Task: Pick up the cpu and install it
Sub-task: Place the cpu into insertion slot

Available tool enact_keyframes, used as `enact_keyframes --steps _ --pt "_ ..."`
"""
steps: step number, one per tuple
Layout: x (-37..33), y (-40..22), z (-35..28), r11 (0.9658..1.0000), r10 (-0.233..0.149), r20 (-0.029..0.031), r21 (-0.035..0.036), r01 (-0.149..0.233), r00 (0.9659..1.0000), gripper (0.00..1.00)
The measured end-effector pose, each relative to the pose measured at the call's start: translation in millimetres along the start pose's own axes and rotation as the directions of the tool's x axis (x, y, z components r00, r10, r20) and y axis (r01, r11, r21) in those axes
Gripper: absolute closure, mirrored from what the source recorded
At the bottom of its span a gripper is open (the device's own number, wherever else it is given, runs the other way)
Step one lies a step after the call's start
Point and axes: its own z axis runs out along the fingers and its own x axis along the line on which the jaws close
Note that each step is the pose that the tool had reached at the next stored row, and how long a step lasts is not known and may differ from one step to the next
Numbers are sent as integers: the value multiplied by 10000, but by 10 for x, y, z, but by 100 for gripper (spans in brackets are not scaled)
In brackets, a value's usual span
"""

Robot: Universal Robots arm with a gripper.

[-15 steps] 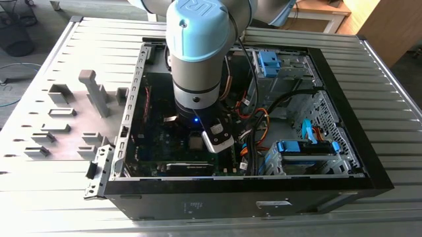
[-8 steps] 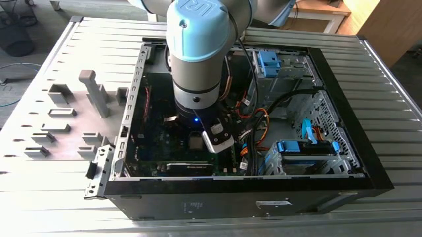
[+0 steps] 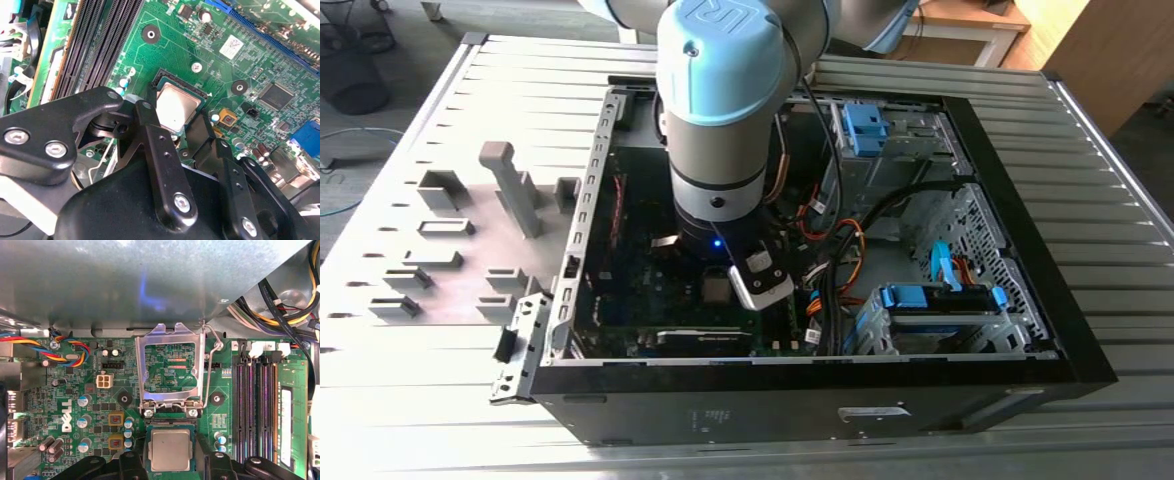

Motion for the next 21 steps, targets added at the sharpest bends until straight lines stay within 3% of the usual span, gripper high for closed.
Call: enact_keyframes --steps 21 --pt "-2 2 -44 10000 -7 0 -2 7 10000 53"
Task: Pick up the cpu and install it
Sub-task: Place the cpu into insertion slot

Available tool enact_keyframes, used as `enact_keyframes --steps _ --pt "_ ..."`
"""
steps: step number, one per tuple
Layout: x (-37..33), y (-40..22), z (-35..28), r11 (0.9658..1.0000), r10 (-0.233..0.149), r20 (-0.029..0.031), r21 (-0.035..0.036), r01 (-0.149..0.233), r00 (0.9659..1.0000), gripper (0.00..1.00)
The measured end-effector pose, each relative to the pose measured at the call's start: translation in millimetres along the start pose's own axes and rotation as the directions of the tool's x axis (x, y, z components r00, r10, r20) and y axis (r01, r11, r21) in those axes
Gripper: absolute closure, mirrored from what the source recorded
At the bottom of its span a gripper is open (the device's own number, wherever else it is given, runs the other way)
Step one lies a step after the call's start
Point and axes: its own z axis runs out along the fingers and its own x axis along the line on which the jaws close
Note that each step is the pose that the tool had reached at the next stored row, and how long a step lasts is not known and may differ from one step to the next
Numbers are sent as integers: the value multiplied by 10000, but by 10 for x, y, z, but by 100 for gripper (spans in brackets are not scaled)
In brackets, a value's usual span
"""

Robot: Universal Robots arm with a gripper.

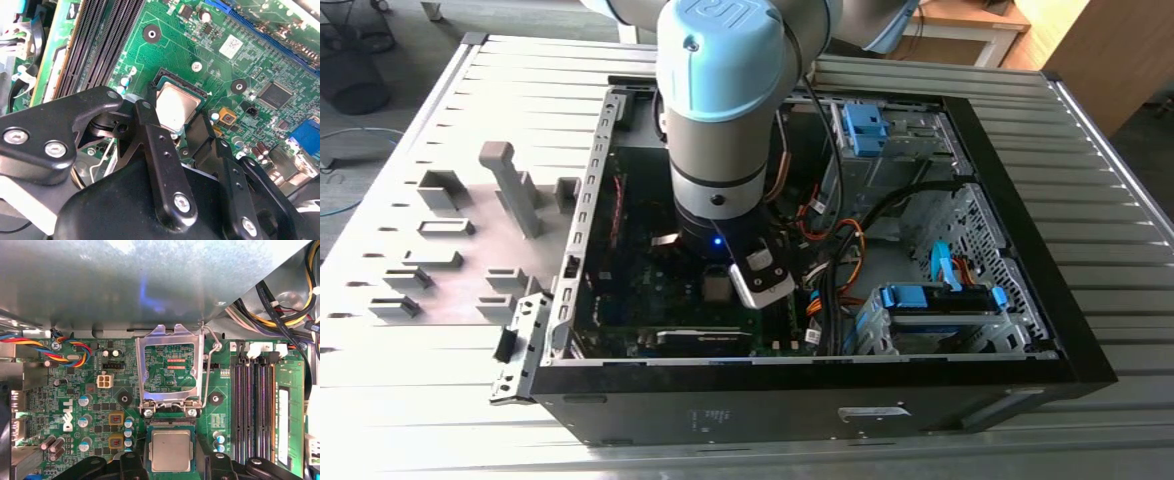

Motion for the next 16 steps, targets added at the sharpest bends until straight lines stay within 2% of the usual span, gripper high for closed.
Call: enact_keyframes --steps 16 --pt "-12 0 17 10000 -22 0 -2 22 10000 53"
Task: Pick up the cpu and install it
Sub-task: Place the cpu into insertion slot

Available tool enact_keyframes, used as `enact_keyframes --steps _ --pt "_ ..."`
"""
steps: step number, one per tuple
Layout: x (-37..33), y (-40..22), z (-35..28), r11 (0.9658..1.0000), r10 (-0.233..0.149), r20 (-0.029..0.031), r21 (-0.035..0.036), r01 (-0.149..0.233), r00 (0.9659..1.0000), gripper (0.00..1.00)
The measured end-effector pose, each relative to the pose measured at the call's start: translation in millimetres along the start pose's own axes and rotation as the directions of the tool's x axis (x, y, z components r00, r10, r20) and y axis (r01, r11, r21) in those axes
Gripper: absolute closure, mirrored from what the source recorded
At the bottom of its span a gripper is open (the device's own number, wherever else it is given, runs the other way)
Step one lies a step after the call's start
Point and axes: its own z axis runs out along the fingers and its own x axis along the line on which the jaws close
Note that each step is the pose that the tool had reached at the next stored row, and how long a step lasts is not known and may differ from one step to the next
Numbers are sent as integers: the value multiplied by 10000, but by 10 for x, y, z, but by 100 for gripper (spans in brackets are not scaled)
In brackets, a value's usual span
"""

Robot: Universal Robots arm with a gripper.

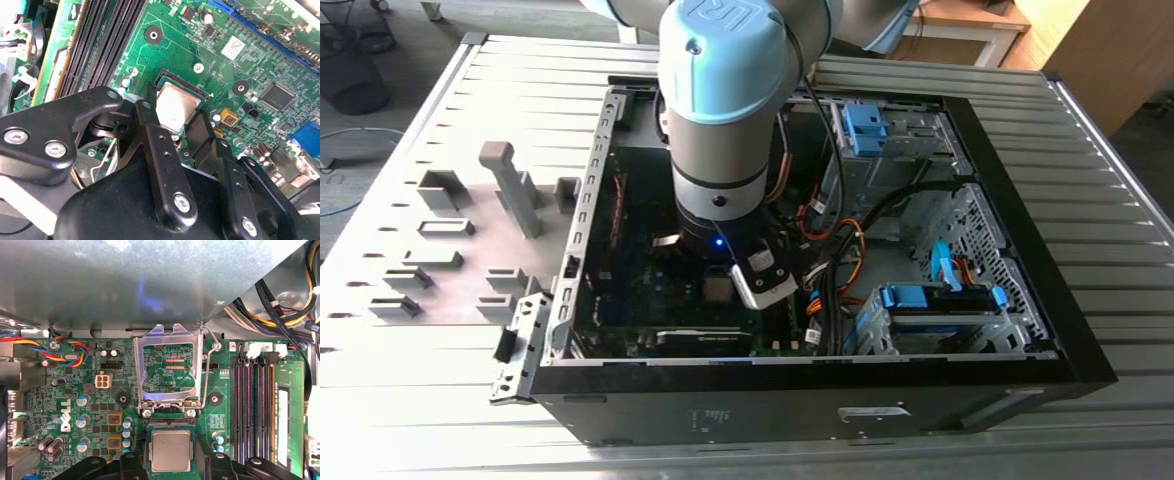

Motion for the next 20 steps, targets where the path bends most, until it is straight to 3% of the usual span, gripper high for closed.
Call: enact_keyframes --steps 17,19,20 --pt "0 0 11 10000 -1 1 -3 1 10000 53" --pt "0 0 13 10000 -1 2 -4 1 10000 52" --pt "0 0 13 10000 -1 1 -3 1 10000 46"
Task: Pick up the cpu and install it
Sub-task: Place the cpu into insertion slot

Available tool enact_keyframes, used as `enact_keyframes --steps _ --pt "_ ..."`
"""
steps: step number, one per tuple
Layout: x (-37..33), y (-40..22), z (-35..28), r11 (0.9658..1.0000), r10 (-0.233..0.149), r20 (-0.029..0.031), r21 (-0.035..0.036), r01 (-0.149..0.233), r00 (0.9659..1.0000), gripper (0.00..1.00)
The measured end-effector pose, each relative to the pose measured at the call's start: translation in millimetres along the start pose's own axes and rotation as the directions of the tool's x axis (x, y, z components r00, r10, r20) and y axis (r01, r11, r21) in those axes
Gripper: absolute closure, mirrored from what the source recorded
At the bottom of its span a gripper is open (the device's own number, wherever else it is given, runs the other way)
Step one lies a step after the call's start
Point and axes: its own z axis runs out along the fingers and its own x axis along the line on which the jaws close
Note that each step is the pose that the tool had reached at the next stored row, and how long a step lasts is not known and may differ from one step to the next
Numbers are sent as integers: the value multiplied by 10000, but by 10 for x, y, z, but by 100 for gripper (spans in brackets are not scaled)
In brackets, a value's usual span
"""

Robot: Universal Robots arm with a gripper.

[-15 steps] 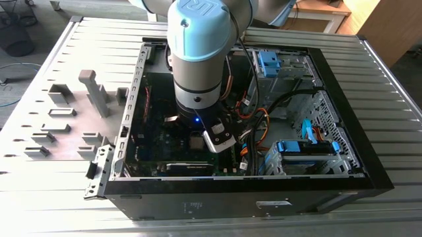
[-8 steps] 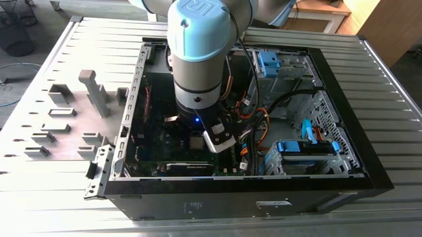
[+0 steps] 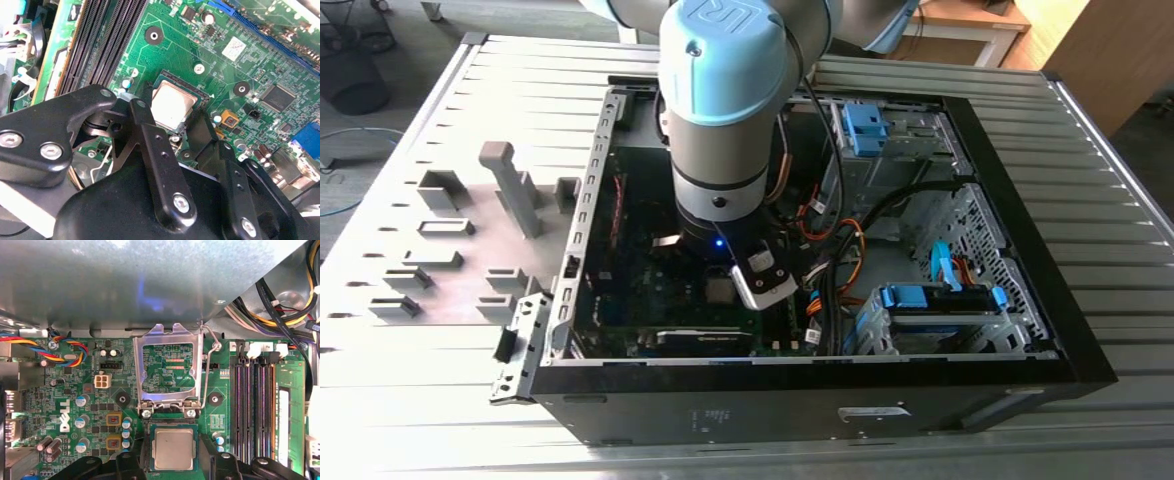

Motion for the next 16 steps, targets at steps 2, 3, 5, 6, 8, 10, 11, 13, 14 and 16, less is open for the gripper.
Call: enact_keyframes --steps 2,3,5,6,8,10,11,13,14,16 --pt "0 0 0 10000 0 -1 1 0 10000 46" --pt "0 0 -1 10000 0 -1 3 0 10000 46" --pt "0 0 -1 10000 0 -2 3 0 10000 46" --pt "0 -1 1 10000 0 -2 3 0 10000 46" --pt "1 -1 3 10000 1 -2 3 -1 10000 46" --pt "1 -1 3 10000 0 -2 3 0 10000 46" --pt "1 -1 4 10000 0 -1 3 0 10000 46" --pt "1 -1 4 10000 0 -2 3 0 10000 46" --pt "1 -1 4 10000 0 -2 3 0 10000 46" --pt "1 -1 4 10000 0 -3 5 0 10000 46"
